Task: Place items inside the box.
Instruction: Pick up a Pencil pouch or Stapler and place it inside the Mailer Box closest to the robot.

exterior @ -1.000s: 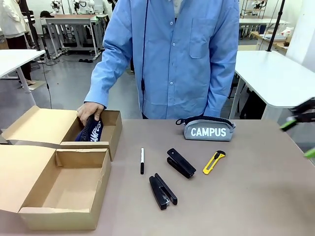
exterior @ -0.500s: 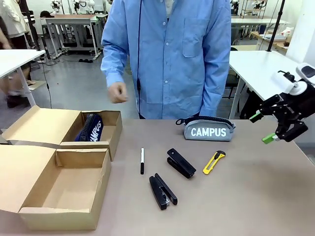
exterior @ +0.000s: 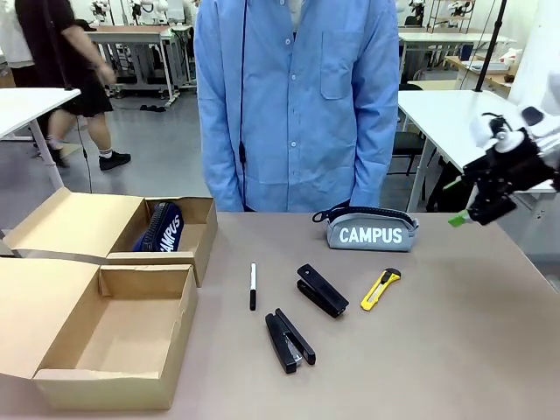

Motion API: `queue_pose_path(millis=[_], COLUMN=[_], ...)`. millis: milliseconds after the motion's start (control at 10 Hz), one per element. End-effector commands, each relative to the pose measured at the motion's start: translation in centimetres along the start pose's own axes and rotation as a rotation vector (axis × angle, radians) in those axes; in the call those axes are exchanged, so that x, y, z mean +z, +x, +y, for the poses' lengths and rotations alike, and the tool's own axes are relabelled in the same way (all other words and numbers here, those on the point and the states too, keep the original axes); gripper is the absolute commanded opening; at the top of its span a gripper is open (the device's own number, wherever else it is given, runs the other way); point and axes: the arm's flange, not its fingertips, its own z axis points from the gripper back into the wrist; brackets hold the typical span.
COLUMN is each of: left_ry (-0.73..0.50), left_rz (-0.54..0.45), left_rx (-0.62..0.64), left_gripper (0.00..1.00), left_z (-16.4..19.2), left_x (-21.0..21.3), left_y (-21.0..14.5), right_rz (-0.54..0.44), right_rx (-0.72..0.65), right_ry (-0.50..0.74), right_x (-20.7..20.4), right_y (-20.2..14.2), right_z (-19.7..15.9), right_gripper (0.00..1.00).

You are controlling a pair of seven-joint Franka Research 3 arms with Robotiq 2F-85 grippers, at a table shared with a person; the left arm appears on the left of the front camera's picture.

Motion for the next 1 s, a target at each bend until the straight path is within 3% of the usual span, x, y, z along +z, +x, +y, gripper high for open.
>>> queue_pose_path(millis=[0, 600, 900], left_ry=[-0.017, -0.017, -0.017], left_rz=[-0.013, -0.013, -0.013], left_rx=[-0.023, -0.023, -0.023], left_gripper=[1.0, 1.0, 1.0], left_z=[-0.3, -0.3, -0.3], left_x=[-0.1, -0.1, -0.1], left_y=[0.0, 0.0, 0.0], right_rz=[0.02, 0.04, 0.007], right_rx=[-0.022, 0.058, 0.077], right_ry=[0.031, 0.16, 0.125], right_x=[-3.0, -12.8, -16.2], right_y=[1.2, 0.8, 0.7], right_z=[-3.7, -9.7, -11.0], right_gripper=[1.0, 1.0, 1.0])
